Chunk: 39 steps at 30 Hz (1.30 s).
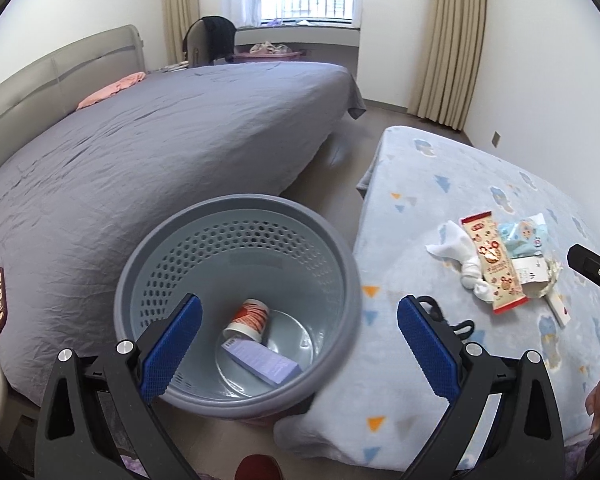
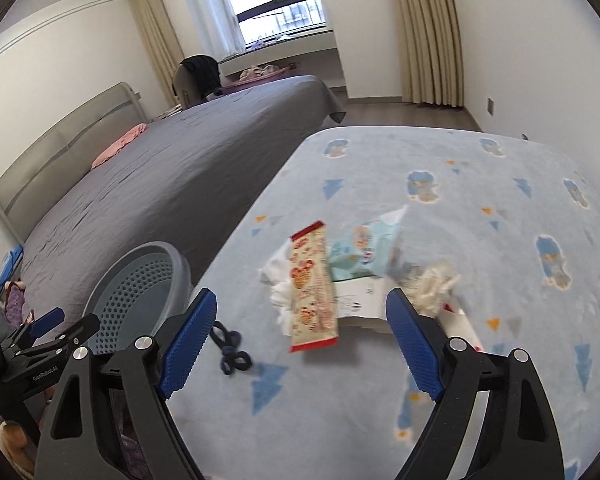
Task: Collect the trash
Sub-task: 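Move both tools back toward the trash on the mattress, then grasp the white card with the right gripper while the left gripper grasps the black hair tie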
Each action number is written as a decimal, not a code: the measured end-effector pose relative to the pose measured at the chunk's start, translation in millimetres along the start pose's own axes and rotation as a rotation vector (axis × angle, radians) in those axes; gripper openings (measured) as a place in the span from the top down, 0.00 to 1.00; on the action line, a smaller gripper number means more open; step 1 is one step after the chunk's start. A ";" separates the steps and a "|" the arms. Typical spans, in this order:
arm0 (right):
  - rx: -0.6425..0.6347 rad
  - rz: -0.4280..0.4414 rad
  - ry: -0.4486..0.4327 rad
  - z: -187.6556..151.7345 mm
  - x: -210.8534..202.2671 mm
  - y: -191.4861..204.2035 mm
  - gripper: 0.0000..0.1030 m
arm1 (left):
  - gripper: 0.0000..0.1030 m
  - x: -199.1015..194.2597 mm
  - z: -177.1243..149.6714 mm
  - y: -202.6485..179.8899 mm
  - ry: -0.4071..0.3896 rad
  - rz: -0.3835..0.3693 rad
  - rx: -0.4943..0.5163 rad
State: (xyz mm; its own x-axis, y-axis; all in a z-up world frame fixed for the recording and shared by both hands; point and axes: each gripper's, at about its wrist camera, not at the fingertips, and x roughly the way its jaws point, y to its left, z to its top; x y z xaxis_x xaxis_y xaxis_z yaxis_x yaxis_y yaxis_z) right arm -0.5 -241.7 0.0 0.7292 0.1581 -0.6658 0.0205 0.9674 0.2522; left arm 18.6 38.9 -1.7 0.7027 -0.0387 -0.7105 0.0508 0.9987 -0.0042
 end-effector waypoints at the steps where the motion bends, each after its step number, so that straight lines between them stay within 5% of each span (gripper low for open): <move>1: 0.011 -0.007 -0.004 -0.8 -2.7 -7.1 0.20 | 0.07 -0.2 0.3 -6.0 0.001 -0.008 0.007; 20: 0.158 -0.164 -0.012 -20.2 -26.7 -115.2 0.19 | 0.06 14.3 6.7 -111.4 0.007 -0.120 0.152; 39: 0.107 -0.210 0.151 -37.1 43.2 -130.3 0.20 | 0.07 53.1 -8.1 -108.7 0.050 -0.066 0.160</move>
State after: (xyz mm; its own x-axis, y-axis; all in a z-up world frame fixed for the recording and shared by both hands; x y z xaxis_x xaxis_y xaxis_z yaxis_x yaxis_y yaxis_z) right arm 2.9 -353.6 -87.7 0.5909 -0.0081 -0.8067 0.2384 0.9570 0.1651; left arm 44.7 -71.5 -44.7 0.6577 -0.0986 -0.7468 0.2112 0.9758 0.0571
